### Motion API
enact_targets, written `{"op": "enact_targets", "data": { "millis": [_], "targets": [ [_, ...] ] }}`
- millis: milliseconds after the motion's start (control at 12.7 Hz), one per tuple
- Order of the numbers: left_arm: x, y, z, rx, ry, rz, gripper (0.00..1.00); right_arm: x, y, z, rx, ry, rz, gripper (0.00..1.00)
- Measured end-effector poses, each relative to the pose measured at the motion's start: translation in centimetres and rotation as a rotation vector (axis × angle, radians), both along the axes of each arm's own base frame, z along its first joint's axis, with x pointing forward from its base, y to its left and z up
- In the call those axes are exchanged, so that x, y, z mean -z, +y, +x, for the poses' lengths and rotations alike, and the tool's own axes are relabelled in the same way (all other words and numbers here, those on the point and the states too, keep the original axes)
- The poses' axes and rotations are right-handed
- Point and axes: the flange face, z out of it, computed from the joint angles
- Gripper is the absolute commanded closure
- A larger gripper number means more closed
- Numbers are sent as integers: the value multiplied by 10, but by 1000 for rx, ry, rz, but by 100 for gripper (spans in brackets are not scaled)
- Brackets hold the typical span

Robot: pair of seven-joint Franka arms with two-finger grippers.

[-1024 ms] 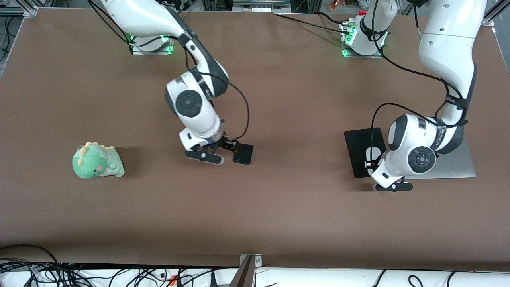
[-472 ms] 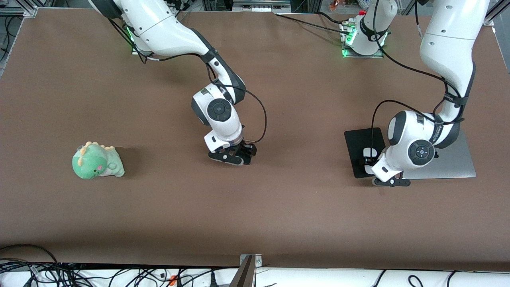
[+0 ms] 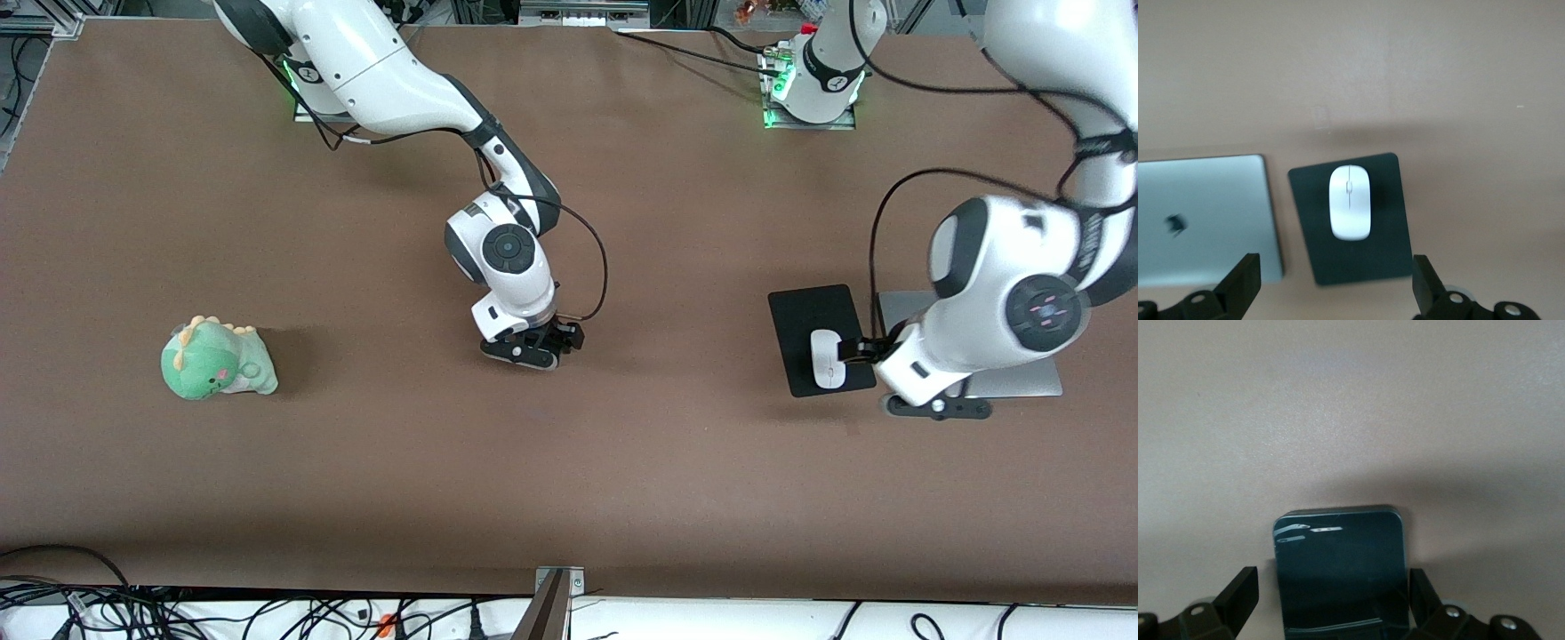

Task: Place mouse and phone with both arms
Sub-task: 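Lower the mouse onto the black pad and open the left gripper, then carry the phone with the right gripper toward the green plush toy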

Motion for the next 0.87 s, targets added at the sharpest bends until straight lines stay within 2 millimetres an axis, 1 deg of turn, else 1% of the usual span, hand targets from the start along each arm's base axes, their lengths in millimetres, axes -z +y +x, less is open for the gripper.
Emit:
{"op": "enact_targets", "data": {
  "millis": [79, 157, 236, 315, 394, 472, 551, 630, 709, 787, 866],
  "targets": [
    [-39, 2, 0, -7, -16, 1, 0, 2, 0, -1, -6, -4, -6, 0],
    [-74, 4, -1, -14, -45, 0, 0, 2, 0, 0, -9, -7, -9, 0],
    [-104, 7, -3, -20, -77, -1, 0, 2, 0, 0, -11, -9, -11, 3],
    [-127, 10, -7, -26, -108, -1, 0, 2, 0, 0, -11, -10, -12, 12],
    [-147, 14, -14, -33, -131, 1, 0, 3, -1, 0, -12, -10, -14, 27],
    [-162, 21, -22, -48, -140, 1, 0, 5, -1, 0, -17, -10, -19, 45],
    [-173, 31, -31, -73, -140, -19, 0, 6, -1, 0, -24, -14, -28, 60],
    [-178, 43, -40, -104, -133, -50, 0, 2, 0, 0, -28, -16, -29, 70],
    [-179, 56, -51, -112, -120, -66, 0, 2, 0, 0, -34, -18, -30, 71],
    [-179, 65, -64, -66, -104, -72, 0, 2, -1, 1, -45, -18, -34, 71],
    [-178, 69, -79, 6, -88, -74, 0, 2, -6, 4, -59, -12, -48, 71]
  ]
}}
